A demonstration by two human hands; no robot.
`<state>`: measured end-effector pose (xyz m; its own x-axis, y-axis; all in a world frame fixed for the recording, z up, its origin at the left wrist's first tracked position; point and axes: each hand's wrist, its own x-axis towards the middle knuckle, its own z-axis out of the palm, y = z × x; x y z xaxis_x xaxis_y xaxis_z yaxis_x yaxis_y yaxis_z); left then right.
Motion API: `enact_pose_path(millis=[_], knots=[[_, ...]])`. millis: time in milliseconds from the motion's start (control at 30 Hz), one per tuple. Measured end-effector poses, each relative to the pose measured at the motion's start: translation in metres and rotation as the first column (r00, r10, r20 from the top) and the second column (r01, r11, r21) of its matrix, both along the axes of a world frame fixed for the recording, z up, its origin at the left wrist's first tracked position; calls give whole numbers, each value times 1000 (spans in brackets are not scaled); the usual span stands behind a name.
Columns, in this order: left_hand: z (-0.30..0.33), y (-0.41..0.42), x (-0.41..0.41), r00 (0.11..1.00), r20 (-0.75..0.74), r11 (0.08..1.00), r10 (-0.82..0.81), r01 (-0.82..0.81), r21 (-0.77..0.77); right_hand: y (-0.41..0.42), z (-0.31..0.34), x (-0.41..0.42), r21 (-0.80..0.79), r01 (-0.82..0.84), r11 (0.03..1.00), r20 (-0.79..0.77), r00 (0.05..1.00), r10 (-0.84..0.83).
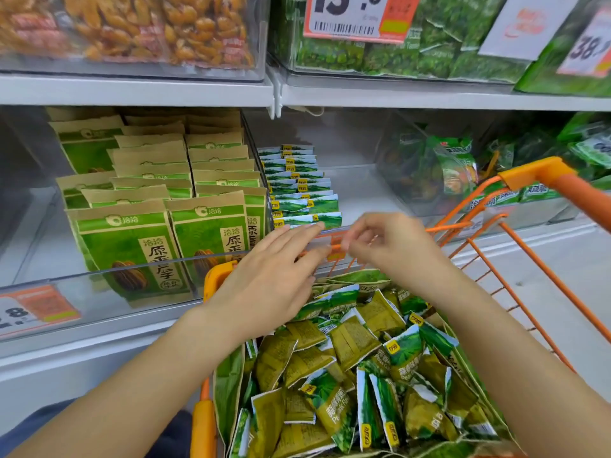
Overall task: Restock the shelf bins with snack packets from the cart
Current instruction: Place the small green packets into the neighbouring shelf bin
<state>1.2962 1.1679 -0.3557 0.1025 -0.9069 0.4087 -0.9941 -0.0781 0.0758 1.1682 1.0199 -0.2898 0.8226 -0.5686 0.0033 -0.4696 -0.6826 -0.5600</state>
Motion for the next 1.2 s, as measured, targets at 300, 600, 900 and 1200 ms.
enact_pose_path(millis=[300,600,900,1200], knots=[[16,14,0,951,-306,982,-52,-7,-189,28,-58,0,-253,-299,920,-339,918,205],[38,15,-6,406,-914,991,29,-133,-28,20,-27,-6,496,-206,844,356,934,18],[27,12,-7,536,-844,979,35,-190,-80,16,-17,-9,568,-186,802,235,970,59],[-4,2,2,983,181,999,11,-18,33,-72,17,18,109,46,993,178,982,-65]])
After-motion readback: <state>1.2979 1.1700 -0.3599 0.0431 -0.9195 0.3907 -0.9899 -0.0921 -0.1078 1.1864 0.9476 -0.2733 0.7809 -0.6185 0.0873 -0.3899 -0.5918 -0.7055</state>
